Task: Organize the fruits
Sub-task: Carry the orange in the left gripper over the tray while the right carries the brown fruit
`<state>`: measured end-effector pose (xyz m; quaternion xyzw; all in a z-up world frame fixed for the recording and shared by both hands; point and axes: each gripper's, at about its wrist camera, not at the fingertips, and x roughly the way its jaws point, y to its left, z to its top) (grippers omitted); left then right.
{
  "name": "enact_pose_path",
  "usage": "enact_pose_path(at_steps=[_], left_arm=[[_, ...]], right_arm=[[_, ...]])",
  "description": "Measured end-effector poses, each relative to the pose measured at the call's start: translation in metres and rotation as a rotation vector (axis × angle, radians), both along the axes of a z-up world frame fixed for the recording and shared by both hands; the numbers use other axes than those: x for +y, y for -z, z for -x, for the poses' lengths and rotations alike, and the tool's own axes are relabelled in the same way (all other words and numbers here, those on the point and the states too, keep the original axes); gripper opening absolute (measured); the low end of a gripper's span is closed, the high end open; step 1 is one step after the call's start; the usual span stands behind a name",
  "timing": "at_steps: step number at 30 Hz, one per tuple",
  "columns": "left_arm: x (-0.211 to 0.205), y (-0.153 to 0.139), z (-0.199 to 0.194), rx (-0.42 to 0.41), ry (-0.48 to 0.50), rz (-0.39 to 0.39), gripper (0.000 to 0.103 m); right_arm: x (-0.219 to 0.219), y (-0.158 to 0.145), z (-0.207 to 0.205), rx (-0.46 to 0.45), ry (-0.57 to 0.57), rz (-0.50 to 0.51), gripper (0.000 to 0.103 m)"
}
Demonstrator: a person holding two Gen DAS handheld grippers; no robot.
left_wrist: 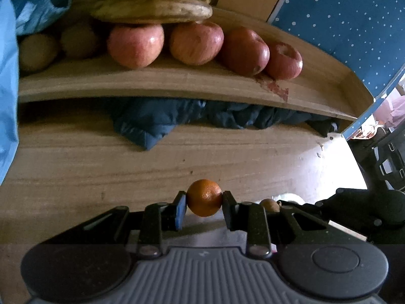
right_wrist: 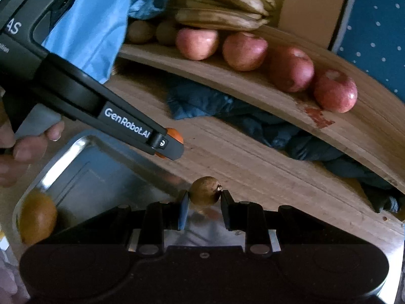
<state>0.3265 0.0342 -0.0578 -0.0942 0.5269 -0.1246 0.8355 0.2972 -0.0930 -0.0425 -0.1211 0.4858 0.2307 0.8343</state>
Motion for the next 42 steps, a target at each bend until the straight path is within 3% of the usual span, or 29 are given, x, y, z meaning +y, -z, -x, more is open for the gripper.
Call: enact_pose_path(at_steps=[18, 42], left_arm=[[0.011, 0.005, 0.05, 0.039, -0.049, -0.022, 0.033], [0.03, 0.015, 0.064, 0.083, -0.094, -0.063, 0.033]], right_arm=[[0.017, 0.002, 0.036, 0.026, -0.125, -0.021, 0.029], [0.041, 0.009, 0.037, 0.048, -0.204, -0.026, 0.029]])
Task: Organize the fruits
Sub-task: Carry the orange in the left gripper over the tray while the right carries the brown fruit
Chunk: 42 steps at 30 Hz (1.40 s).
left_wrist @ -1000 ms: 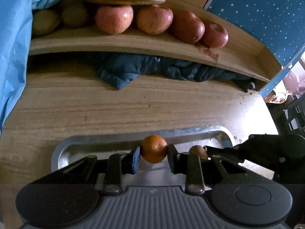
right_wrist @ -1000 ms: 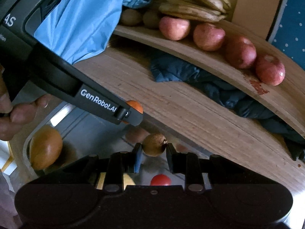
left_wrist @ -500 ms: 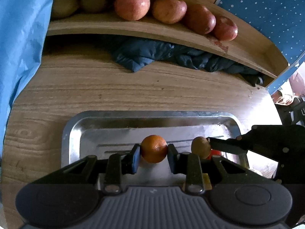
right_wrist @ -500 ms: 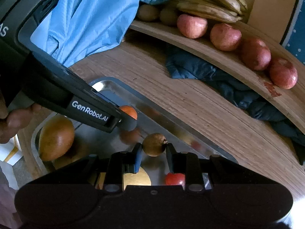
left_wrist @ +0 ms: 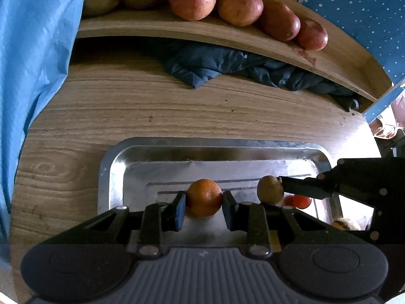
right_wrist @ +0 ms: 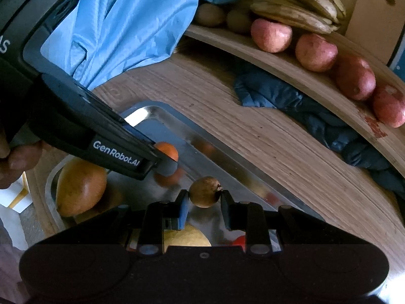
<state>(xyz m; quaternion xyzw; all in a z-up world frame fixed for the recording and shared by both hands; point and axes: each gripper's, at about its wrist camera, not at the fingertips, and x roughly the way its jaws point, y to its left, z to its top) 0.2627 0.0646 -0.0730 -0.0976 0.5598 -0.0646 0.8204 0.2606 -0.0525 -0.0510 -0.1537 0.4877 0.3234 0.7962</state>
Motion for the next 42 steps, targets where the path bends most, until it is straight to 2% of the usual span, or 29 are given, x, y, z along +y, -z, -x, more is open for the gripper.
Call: enact_pose_path(at_steps=[23, 42], left_arm=[[0.01, 0.004, 0.003, 0.02, -0.038, -0.034, 0.033], [0.014, 0.002, 0.004, 0.028, -0.057, -0.064, 0.034]], right_arm=[[0.014, 0.005, -0.001, 0.014, -0.067, -0.017, 0.029], [0.018, 0.011, -0.005, 0.037, -0.079, -0.014, 0.029]])
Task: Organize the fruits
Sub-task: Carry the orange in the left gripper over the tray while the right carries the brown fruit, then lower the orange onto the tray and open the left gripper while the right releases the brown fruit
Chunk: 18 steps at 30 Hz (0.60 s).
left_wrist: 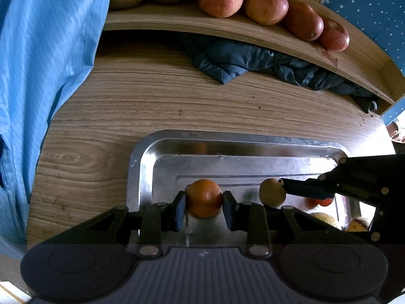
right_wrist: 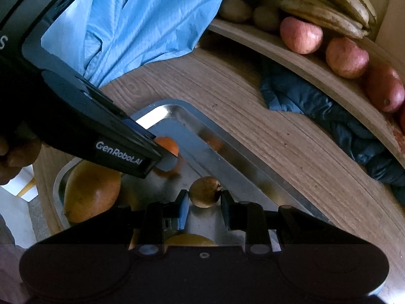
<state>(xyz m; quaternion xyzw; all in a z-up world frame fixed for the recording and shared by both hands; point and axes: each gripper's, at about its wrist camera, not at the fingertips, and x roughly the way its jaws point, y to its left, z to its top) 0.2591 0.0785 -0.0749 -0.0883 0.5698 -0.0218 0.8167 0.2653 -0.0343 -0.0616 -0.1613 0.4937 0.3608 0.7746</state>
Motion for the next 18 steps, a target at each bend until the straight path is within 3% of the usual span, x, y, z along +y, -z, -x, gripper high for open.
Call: enact_pose_path(at_steps=[18], left_arm=[[0.0013, -0.0006, 0.0044, -0.014, -0.01, -0.011, 0.04]], right_arm=[[-0.0019, -0.0002, 0.0016, 0.003, 0.017, 0.004, 0.035]])
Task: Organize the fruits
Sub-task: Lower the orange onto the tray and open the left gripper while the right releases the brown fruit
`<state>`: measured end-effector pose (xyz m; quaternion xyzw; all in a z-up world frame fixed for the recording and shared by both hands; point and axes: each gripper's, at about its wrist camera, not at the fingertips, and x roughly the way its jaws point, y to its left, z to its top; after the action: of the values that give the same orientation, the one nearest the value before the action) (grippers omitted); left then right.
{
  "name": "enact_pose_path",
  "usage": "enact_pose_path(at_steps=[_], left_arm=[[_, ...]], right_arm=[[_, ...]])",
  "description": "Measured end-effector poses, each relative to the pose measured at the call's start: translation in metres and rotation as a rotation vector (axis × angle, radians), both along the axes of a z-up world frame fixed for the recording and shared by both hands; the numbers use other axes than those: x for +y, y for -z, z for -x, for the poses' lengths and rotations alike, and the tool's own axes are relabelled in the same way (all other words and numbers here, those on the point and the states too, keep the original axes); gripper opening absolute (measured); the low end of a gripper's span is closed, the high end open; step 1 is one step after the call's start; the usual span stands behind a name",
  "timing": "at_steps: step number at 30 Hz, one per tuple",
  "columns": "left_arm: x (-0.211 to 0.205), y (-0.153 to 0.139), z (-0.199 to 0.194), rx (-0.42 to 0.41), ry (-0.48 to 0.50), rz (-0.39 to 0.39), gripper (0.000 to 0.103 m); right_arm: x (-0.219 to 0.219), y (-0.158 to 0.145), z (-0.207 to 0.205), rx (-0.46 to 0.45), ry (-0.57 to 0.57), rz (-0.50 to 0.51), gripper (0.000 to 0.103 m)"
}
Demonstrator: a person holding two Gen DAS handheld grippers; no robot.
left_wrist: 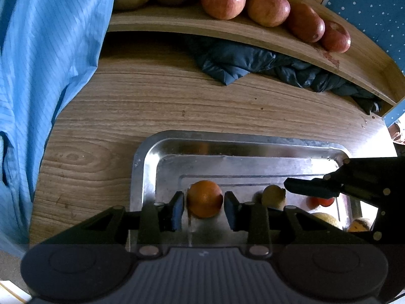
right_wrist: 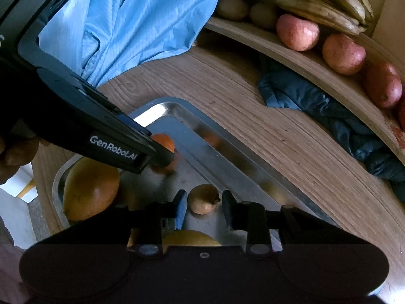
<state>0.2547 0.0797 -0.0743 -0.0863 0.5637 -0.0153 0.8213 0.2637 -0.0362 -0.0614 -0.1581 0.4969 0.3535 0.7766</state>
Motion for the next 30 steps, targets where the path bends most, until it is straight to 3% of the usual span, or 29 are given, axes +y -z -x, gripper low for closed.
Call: enact_pose_path(at_steps=[13, 30], left_arm=[[-0.002, -0.005, -0.001, -0.029, -0.013, 0.001, 0.052], [-0.003, -0.007, -0.006, -0.036, 0.004, -0.01, 0.061]], right_arm=[[-0.01, -0.002, -0.001, -0.007, 0.06, -0.001, 0.053], [-0.015, -0.005, -0.003, -0.008, 0.112, 0.001, 0.066]])
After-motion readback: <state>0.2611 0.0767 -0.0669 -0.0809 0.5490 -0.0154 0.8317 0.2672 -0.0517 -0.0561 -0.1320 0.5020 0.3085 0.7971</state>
